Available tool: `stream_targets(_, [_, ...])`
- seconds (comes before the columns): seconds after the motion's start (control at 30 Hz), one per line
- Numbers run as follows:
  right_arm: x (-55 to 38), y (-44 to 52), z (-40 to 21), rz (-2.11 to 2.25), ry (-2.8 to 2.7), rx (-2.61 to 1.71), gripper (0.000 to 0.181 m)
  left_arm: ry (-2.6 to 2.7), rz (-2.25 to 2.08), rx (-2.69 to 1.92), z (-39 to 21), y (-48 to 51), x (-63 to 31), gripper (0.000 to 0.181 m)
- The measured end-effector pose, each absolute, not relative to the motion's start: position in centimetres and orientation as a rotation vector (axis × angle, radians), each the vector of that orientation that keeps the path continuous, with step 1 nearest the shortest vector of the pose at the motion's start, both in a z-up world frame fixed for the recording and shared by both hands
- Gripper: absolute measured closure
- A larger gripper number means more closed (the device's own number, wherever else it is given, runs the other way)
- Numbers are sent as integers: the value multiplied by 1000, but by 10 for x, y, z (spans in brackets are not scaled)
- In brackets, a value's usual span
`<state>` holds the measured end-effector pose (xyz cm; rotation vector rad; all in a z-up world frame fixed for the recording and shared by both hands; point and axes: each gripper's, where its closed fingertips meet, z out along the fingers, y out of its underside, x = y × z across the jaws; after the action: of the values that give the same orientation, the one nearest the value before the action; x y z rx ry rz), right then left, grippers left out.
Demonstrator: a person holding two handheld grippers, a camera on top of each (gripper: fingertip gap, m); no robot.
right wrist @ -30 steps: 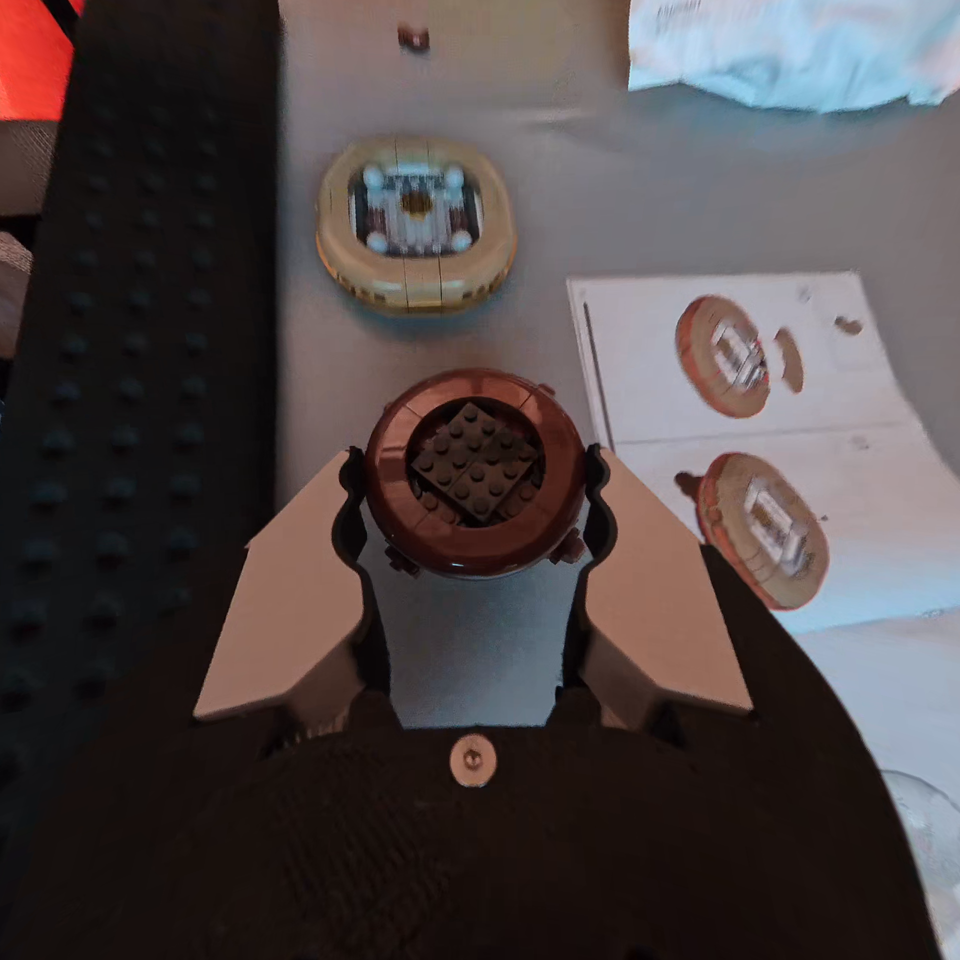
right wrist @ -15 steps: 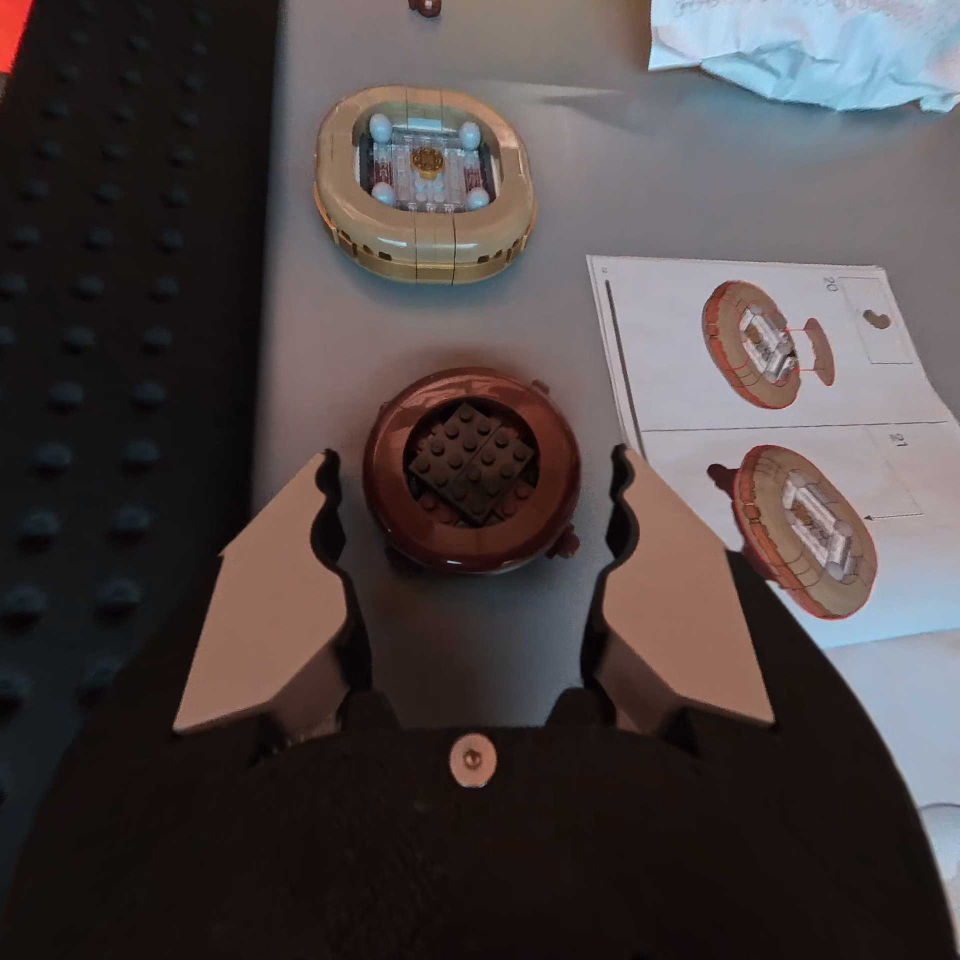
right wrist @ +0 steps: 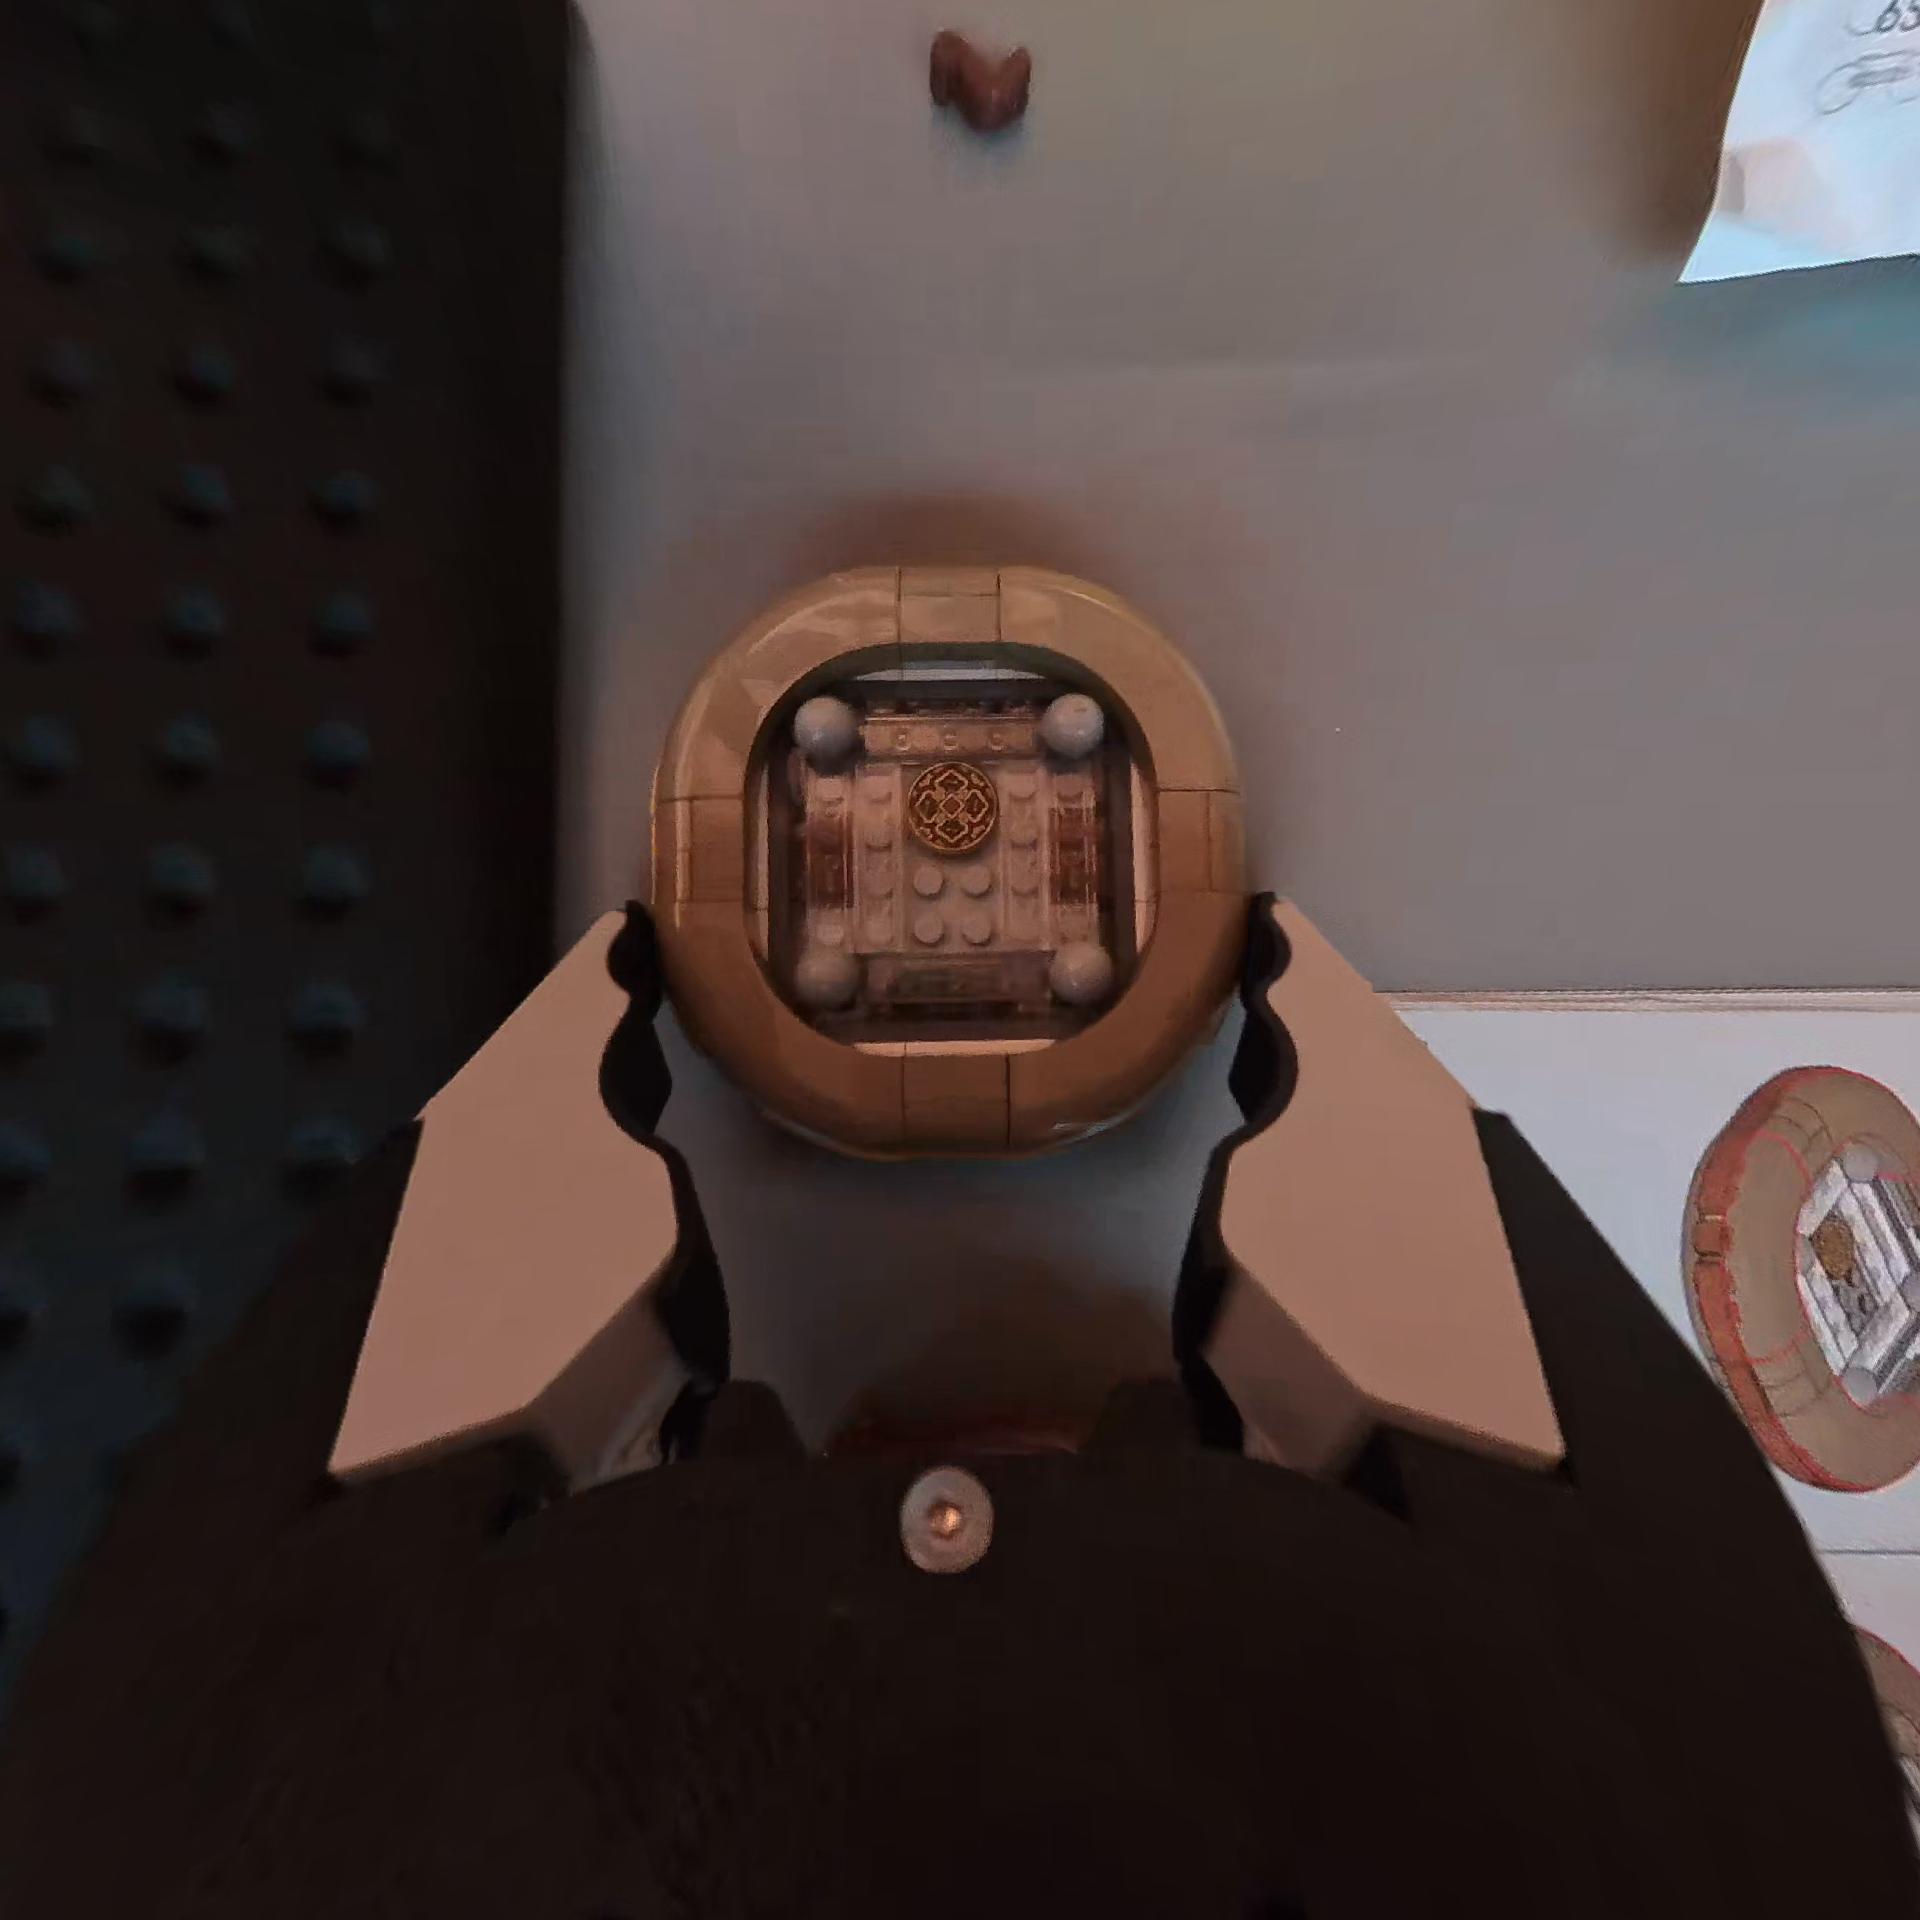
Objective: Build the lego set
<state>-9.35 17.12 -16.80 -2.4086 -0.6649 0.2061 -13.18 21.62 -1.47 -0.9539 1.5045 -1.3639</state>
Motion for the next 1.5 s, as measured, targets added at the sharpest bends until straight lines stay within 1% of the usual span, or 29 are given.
stream_targets(0.1, [-94,171,-168,245,-688,-2467,71,1686,-1284,-929,-42,210,-130,92])
stream_targets(0.2, [-96,171,-157,473,-606,-2526,71,1838,-1167,-858,-66,204,-126,89])
stream_targets(0.37, [-92,171,-140,891,-547,-2573,71,1998,-1030,-725,-97,191,-111,102])
stream_targets(0.43, [-90,172,-136,991,-547,-2588,71,2053,-996,-693,-105,187,-104,109])
stream_targets(0.63, [-86,176,-129,1189,-490,-2597,71,2041,-875,-634,-116,186,-88,118])
stream_targets(0.67, [-85,178,-128,1220,-460,-2591,72,2018,-868,-630,-116,186,-87,122])
stream_targets(0.73, [-82,180,-126,1275,-412,-2576,71,1994,-846,-585,-116,184,-88,148])
stream_targets(0.77, [-81,180,-125,1302,-394,-2568,71,1976,-804,-570,-114,186,-87,152])
stream_targets(0.87, [-78,185,-122,1355,-327,-2528,72,1976,-802,-659,-112,191,-84,153])
stream_targets(0.97, [-74,182,-123,1316,-391,-2512,73,1993,-850,-723,-115,196,-83,153])
stream_targets(1.0, [-73,182,-122,1260,-445,-2478,70,1988,-871,-742,-115,197,-83,153])
stream_targets(1.03, [-72,183,-121,1160,-509,-2430,71,1987,-892,-761,-114,198,-83,153])
stream_targets(1.07, [-70,186,-119,1029,-579,-2367,66,1985,-912,-779,-113,200,-83,153])
stream_targets(1.13, [-63,191,-118,681,-748,-2265,67,1977,-954,-808,-112,202,-82,153])
stream_targets(1.17, [-60,192,-119,519,-828,-2221,74,1977,-973,-816,-111,203,-81,153])
stream_targets(1.2, [-57,194,-119,387,-878,-2179,87,1975,-990,-821,-111,203,-81,153])
stream_targets(1.23, [-54,199,-119,291,-887,-2143,104,1972,-1008,-830,-110,204,-80,153])
stream_targets(1.3, [-47,204,-124,208,-858,-2152,143,1969,-1052,-870,-109,206,-79,153])
stream_targets(1.4, [-51,204,-124,307,-811,-2156,146,1975,-1173,-954,-105,208,-80,153])
stream_targets(1.5, [-58,201,-112,587,-646,-2172,148,1913,-1423,-1084,-85,209,-80,153])
